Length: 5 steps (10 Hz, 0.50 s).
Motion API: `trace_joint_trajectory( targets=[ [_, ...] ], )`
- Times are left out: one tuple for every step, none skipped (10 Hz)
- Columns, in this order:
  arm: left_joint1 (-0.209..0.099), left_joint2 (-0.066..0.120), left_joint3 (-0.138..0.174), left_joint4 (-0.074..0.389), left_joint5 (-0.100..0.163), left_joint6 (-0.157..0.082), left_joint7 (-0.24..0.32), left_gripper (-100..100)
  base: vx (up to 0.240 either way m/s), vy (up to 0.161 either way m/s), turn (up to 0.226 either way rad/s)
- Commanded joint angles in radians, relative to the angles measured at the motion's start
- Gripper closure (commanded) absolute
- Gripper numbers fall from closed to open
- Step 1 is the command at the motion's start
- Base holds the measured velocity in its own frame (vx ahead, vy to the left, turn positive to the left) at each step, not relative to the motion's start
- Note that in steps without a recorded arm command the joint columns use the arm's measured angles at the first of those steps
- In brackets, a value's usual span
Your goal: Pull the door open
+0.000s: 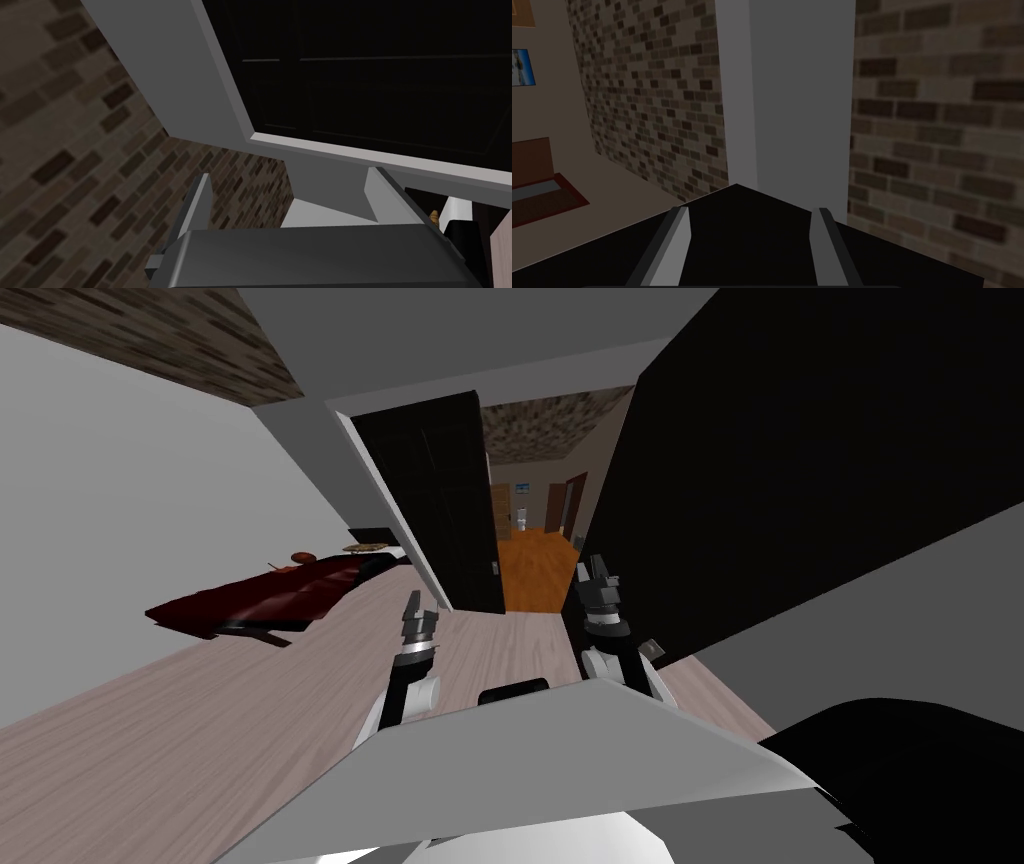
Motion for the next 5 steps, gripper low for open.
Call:
trace_joint_trajectory(
  targets=[
    [-0.005,0.008,0.001,0.033,0.004,-0.013,0.005,-100,0.097,-0.022,-0.047],
    [-0.011,0.012,0.001,0.054,0.007,-0.019,0.007,-100,0.094,-0.034,-0.057],
    [-0.016,0.017,0.002,0.074,0.009,-0.026,0.010,-100,0.104,-0.034,-0.062],
    [-0.021,0.021,0.003,0.095,0.011,-0.032,0.013,-100,0.099,-0.022,-0.055],
    [-0.027,0.026,0.004,0.118,0.014,-0.039,0.016,-100,0.099,-0.025,-0.065]
  ],
)
